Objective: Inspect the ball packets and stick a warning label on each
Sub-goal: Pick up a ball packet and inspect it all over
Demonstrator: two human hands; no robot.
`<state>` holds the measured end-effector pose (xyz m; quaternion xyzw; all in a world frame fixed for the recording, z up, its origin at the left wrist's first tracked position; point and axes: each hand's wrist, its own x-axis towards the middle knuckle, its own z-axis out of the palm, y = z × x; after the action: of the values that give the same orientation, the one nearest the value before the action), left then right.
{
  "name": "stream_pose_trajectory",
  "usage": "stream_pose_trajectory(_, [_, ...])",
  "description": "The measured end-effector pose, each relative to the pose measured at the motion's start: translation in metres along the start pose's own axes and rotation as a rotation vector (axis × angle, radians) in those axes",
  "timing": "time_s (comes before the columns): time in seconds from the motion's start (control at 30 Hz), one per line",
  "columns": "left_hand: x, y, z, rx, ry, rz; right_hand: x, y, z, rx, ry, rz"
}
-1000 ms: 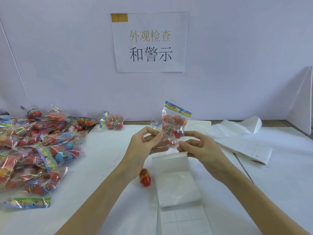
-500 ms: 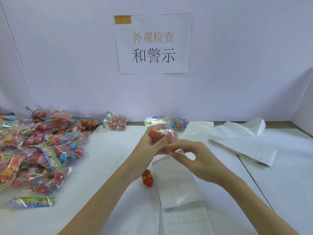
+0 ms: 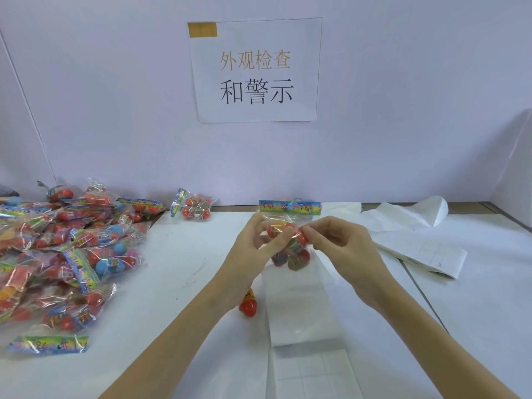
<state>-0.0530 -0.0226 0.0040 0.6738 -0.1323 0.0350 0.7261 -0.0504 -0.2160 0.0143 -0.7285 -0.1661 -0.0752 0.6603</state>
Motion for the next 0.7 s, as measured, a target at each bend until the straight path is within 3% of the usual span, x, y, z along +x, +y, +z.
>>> stream_pose_trajectory(0.23, [0.007, -0.002, -0.013, -0.039, 0.227, 0.002, 0.002, 0.000, -0.001, -0.227, 0.027, 0.017])
stream_pose_trajectory(0.33, [0.009, -0.002, -0.015, -0.193, 0.284, -0.033, 0.001, 0.000, -0.001, 0.053, -0.085, 0.181])
stream_pose_trajectory(0.4, [0.011, 0.000, -0.018, -0.276, 0.273, -0.064, 0.001, -0.001, -0.004, 0.213, -0.074, 0.221])
stream_pose_trajectory(0.53, [0.009, -0.001, -0.017, -0.065, 0.165, -0.090, 0.001, 0.002, -0.007, 0.111, -0.080, 0.191])
stream_pose_trajectory(0.7, [0.008, -0.003, -0.017, 0.034, 0.244, -0.049, 0.000, -0.001, -0.005, 0.115, -0.068, 0.186])
